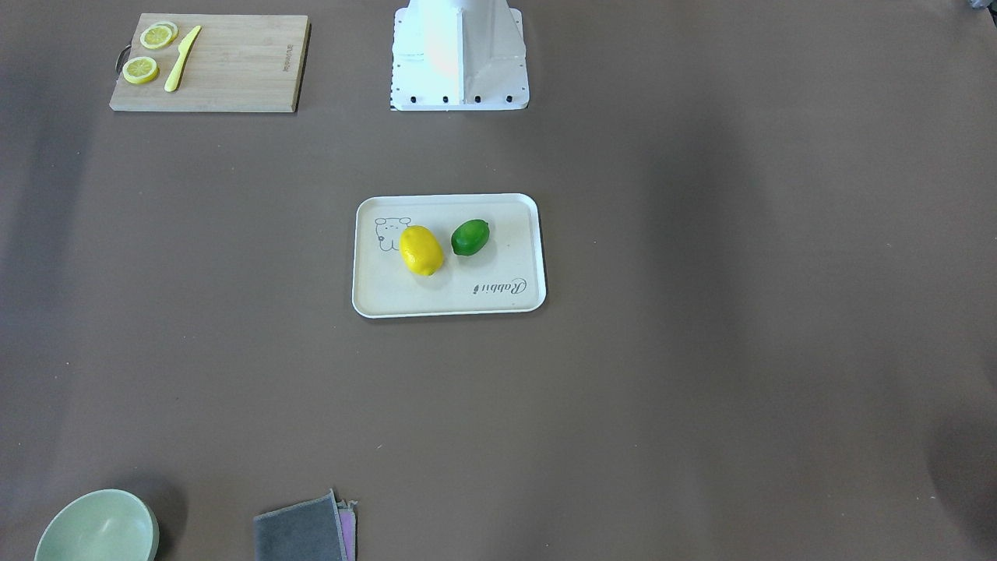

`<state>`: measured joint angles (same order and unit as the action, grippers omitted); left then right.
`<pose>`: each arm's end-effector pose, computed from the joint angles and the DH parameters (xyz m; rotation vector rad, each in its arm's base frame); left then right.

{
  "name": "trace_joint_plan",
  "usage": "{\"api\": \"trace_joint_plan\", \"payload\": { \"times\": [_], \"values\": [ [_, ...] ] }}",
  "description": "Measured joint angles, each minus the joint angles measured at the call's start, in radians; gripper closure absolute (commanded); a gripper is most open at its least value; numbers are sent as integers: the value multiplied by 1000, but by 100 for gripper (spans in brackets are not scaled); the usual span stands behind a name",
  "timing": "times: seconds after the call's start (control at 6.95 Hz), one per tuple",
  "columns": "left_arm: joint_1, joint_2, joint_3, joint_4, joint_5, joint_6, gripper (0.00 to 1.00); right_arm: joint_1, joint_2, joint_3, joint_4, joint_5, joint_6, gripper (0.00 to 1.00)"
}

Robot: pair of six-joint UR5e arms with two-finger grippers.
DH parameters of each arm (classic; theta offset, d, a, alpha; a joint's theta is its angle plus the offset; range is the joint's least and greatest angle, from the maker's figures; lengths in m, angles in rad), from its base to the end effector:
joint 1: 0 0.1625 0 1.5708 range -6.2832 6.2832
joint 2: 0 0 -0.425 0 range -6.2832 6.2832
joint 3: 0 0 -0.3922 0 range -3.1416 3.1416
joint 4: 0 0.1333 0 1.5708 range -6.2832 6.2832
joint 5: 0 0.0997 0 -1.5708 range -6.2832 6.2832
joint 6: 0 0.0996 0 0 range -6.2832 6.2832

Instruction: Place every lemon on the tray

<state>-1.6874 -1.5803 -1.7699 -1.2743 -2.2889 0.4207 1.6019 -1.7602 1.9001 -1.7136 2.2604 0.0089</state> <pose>-0.1232 -0.4693 0.5897 0.1097 0.7163 0.2592 0.0826 -0.4055 0.6023 0.0049 -0.6896 0.0394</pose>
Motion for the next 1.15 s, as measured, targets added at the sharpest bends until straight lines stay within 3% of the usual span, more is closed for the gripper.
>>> {"api": "trace_joint_plan", "payload": {
  "times": [1.15],
  "values": [
    [0,5,-4,-31,0,0,1,-3,-26,-31,3,57,-5,0]
  ]
}}
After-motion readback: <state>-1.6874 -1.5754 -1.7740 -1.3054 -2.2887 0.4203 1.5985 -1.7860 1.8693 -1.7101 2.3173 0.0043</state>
